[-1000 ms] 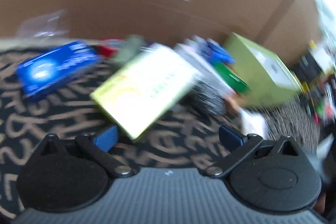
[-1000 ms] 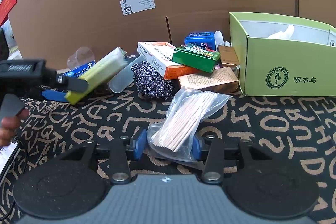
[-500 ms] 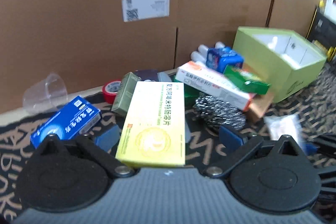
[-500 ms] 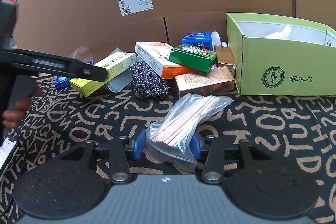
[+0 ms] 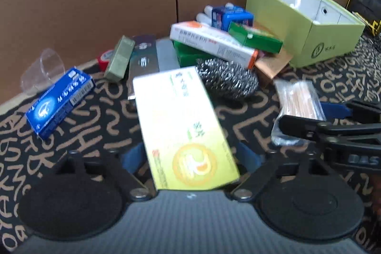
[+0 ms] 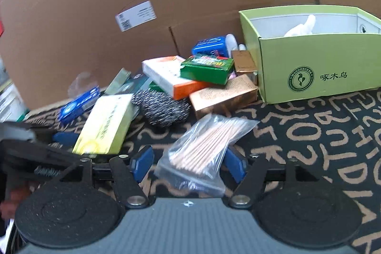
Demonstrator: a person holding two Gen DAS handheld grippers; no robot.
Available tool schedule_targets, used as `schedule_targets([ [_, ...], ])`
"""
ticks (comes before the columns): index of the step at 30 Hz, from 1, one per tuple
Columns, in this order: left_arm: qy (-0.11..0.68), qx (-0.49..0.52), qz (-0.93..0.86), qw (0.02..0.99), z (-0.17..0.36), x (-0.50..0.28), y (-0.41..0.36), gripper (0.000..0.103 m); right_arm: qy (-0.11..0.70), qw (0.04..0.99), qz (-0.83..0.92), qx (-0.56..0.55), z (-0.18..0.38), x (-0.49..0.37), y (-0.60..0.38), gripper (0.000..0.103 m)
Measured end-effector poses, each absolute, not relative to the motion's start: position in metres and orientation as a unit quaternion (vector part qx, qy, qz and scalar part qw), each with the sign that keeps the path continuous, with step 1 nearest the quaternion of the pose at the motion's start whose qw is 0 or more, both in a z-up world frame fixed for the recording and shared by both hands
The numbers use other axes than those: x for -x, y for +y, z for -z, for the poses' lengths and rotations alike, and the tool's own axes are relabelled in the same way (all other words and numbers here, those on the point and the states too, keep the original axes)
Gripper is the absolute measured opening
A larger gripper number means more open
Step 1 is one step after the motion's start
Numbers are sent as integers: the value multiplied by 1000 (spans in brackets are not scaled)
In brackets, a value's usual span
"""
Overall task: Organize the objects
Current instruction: 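Grasp the yellow medicine box with the left gripper while the right grasps the stick bag, then place the yellow box and stick bag into the green shoebox, open both grippers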
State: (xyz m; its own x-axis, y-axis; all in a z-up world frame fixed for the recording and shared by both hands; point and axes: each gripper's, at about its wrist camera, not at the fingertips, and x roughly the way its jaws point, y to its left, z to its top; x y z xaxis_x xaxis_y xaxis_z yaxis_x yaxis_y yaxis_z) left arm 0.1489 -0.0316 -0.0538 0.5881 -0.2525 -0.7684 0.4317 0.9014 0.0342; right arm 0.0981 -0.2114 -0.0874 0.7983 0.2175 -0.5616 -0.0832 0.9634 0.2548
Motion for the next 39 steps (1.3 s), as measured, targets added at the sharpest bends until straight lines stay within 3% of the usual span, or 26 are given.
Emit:
schedule_targets([
  [3, 409, -118, 181, 886, 56, -157, -38, 86, 302, 947, -58, -89, 90, -101, -209, 69],
  [8, 418, -107, 175, 885, 66, -164, -42, 81, 296, 952, -68, -47, 91, -97, -207, 37],
  [10, 418, -100, 173, 886, 68, -164, -40, 74, 294, 952, -75, -49, 91, -95, -209, 34],
  [14, 416, -104, 172, 887, 65, -158, -41, 71, 281, 955, -83, -47, 87, -84, -213, 28],
  [19, 405, -108, 181, 889, 53, -140, -43, 70, 256, 962, -89, -45, 73, -66, -225, 26],
  [25, 359, -87, 227, 901, 0, -125, -59, 68, 192, 977, -78, -54, 35, -52, -258, 25],
  [31, 298, -80, 283, 908, -49, -129, -111, 67, 138, 990, -17, -27, 1, -63, -301, 25],
  [39, 278, -56, 331, 900, -68, -173, -191, 67, 141, 989, 44, -6, -7, -104, -355, 25],
])
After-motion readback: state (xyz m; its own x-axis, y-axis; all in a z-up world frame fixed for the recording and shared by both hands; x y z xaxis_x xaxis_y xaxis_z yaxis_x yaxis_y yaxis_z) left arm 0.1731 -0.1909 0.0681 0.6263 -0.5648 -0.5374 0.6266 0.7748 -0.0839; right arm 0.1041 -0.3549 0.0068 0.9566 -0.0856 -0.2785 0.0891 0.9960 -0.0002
